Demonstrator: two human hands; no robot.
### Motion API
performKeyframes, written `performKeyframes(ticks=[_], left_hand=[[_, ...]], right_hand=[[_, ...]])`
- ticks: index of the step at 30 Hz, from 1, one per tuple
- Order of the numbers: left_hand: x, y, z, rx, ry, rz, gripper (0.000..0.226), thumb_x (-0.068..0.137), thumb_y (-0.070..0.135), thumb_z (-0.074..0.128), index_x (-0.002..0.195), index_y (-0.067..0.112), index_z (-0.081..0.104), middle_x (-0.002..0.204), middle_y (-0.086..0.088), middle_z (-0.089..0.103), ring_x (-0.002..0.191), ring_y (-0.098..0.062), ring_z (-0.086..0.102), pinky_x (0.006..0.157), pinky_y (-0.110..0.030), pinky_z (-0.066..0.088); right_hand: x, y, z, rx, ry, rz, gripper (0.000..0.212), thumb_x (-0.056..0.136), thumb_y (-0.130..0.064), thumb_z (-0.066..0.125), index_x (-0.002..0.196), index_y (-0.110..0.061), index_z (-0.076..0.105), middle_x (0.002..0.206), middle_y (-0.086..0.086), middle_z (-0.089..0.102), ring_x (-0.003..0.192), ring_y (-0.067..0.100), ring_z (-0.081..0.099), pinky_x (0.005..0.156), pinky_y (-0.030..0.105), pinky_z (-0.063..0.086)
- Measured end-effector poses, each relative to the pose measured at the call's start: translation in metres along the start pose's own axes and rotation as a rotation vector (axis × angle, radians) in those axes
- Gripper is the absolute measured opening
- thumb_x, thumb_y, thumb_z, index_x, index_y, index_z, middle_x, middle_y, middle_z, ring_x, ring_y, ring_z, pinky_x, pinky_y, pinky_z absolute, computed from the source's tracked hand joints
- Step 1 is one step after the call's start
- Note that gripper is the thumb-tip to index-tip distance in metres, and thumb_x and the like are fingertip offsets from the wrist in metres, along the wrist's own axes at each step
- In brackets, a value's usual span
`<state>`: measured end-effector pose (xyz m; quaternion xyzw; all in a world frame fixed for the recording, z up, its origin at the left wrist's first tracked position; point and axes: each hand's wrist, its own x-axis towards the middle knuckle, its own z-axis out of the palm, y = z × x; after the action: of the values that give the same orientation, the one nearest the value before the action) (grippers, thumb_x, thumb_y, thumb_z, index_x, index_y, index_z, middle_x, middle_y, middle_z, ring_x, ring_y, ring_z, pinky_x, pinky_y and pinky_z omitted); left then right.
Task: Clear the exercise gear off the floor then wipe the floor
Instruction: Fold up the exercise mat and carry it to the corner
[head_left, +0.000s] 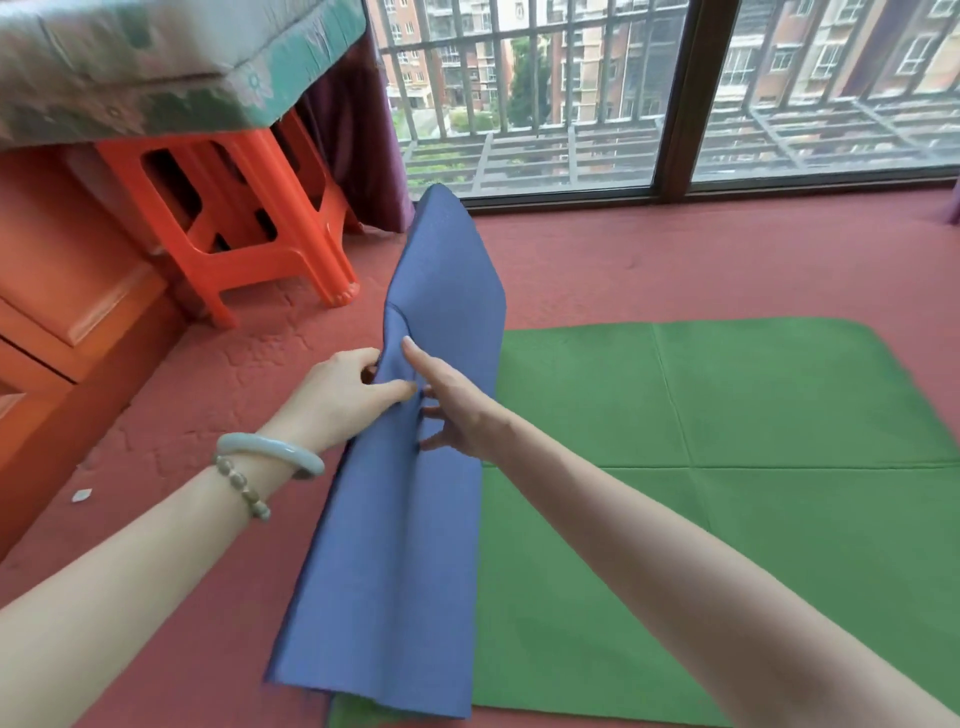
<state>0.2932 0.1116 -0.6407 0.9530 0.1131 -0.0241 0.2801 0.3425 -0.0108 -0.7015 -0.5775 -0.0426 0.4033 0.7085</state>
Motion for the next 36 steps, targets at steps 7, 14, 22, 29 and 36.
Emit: performKeyframes(ticks=[7,14,22,29,36], left_hand=[[0.015,0.055,0.08,-0.489,-0.179,0.089,0.028,0.095,0.027,0.045,0.113,0.016,0.063,0.104,-0.013,0.055,0.098,-0.026,0.06,0.08,-0.042,0.056],[0.031,0.034,0.141,-0.544,-0.219,0.063,0.034,0.088,0.001,0.049,0.111,0.024,0.059,0.113,-0.005,0.056,0.093,-0.017,0.062,0.094,-0.034,0.049],[0.037,-0.069,0.193,-0.293,-0.196,-0.487,0.079,0.084,0.041,0.065,0.144,0.01,0.025,0.147,-0.012,0.028,0.13,-0.029,0.037,0.107,-0.041,0.032],[0.044,-0.111,0.236,-0.751,-0.408,-0.706,0.095,0.057,0.055,0.083,0.131,0.007,0.048,0.122,-0.003,0.062,0.103,-0.015,0.062,0.095,-0.032,0.045],[0.041,-0.099,0.253,-0.8,-0.399,-0.684,0.066,0.06,0.042,0.084,0.112,0.007,0.064,0.099,-0.006,0.073,0.092,-0.024,0.069,0.094,-0.043,0.05]], right_hand=[[-0.035,-0.001,-0.103,0.221,-0.076,0.001,0.064,0.073,-0.052,0.063,0.115,-0.004,0.059,0.099,0.013,0.066,0.083,0.023,0.067,0.079,0.034,0.055],[-0.08,0.044,-0.212,0.104,0.138,0.078,0.05,0.07,-0.025,0.071,0.119,-0.018,0.06,0.116,0.006,0.06,0.101,0.022,0.059,0.084,0.037,0.055],[-0.106,0.099,-0.276,0.131,0.555,0.13,0.04,0.083,0.011,0.033,0.112,-0.007,0.053,0.081,0.005,0.065,0.059,0.015,0.065,0.052,0.024,0.052],[-0.085,0.143,-0.296,0.017,0.758,0.227,0.043,0.084,0.011,0.039,0.118,-0.011,0.052,0.087,0.005,0.062,0.07,0.021,0.056,0.062,0.03,0.046],[-0.081,0.174,-0.3,-0.457,1.026,0.263,0.045,0.078,-0.014,0.056,0.122,-0.016,0.048,0.094,0.009,0.06,0.083,0.027,0.055,0.072,0.03,0.04]])
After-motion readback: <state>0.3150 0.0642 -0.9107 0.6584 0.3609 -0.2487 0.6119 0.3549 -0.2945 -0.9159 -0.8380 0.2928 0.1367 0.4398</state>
